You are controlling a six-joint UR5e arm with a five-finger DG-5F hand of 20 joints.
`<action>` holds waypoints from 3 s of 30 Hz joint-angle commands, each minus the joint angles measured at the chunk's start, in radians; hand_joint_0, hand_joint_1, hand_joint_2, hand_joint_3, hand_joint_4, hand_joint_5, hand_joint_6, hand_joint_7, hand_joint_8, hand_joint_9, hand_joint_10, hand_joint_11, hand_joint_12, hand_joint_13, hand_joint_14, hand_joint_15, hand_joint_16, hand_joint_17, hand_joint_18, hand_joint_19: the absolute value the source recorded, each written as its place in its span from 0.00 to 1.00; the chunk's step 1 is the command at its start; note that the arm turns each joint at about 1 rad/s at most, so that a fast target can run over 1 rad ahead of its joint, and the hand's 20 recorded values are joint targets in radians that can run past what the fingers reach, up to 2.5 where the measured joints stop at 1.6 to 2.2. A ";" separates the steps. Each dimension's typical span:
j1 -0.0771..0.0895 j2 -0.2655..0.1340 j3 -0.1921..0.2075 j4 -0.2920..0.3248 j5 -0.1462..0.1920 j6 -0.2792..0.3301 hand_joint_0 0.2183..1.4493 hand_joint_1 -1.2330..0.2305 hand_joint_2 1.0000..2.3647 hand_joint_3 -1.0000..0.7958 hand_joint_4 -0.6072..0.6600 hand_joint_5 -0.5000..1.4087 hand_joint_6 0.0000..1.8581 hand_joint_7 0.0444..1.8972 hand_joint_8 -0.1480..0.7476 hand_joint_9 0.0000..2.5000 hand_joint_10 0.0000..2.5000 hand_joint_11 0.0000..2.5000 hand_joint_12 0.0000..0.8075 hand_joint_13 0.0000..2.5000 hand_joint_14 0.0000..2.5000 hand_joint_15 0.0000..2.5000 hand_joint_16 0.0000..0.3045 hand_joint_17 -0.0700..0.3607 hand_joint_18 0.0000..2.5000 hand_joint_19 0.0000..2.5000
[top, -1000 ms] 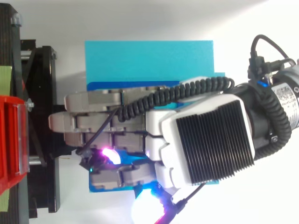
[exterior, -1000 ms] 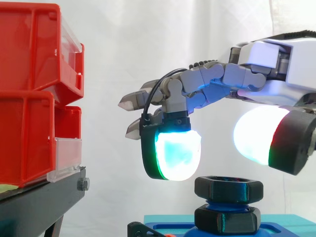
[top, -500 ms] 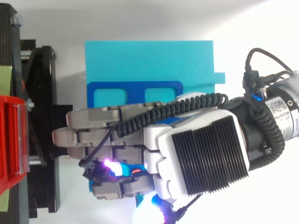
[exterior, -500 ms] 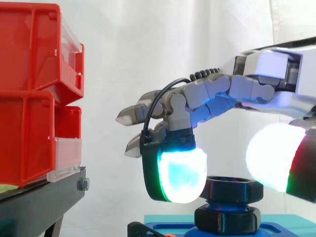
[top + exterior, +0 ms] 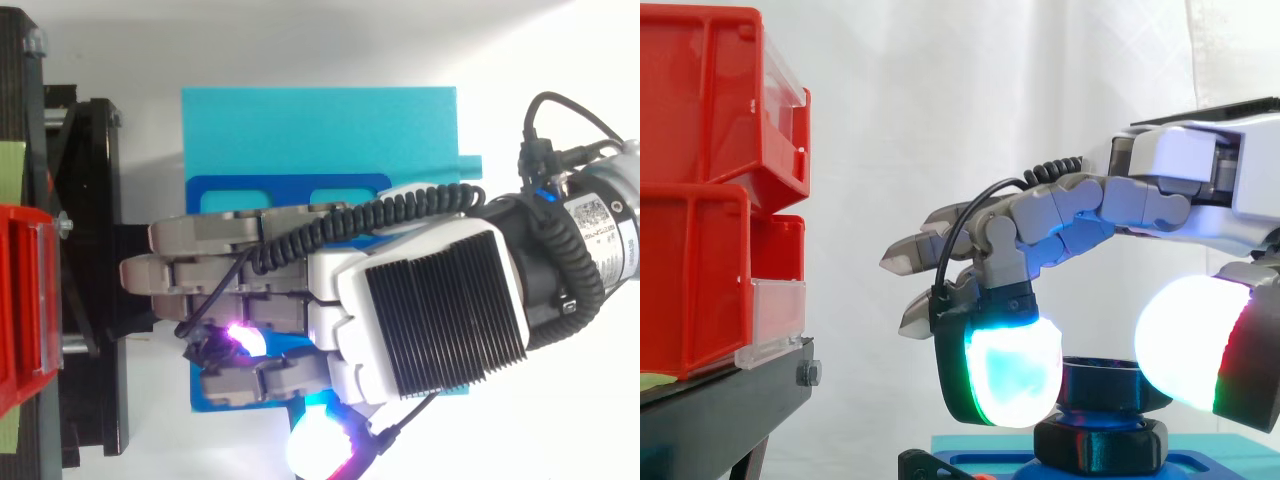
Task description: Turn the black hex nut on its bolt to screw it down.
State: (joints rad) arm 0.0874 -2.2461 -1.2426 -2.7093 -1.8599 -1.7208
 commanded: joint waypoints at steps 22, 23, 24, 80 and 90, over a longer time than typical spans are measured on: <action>-0.074 0.000 -0.002 0.017 -0.073 0.000 0.19 0.69 0.00 0.28 0.59 0.24 0.33 0.67 0.42 0.25 0.00 0.02 0.45 0.13 0.00 0.00 0.14 0.39 0.06 0.09; -0.080 0.000 -0.002 0.023 -0.081 0.000 0.19 0.69 0.00 0.28 0.59 0.24 0.33 0.67 0.42 0.25 0.00 0.02 0.45 0.13 0.00 0.00 0.14 0.39 0.06 0.09; -0.081 0.000 0.000 0.026 -0.085 0.000 0.19 0.69 0.00 0.28 0.59 0.24 0.33 0.67 0.42 0.25 0.00 0.02 0.45 0.13 0.00 0.00 0.14 0.39 0.06 0.09; 0.009 -0.035 0.000 0.063 -0.013 0.001 0.19 0.69 0.00 0.28 0.64 0.23 0.27 0.59 0.41 0.25 0.00 0.02 0.44 0.13 0.00 0.00 0.14 0.39 0.05 0.08; 0.003 -0.036 0.000 0.062 -0.015 0.000 0.19 0.68 0.00 0.28 0.60 0.23 0.27 0.65 0.42 0.25 0.00 0.03 0.45 0.13 0.00 0.00 0.14 0.39 0.06 0.08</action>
State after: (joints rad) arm 0.0925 -2.2819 -1.2425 -2.6479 -1.8744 -1.7205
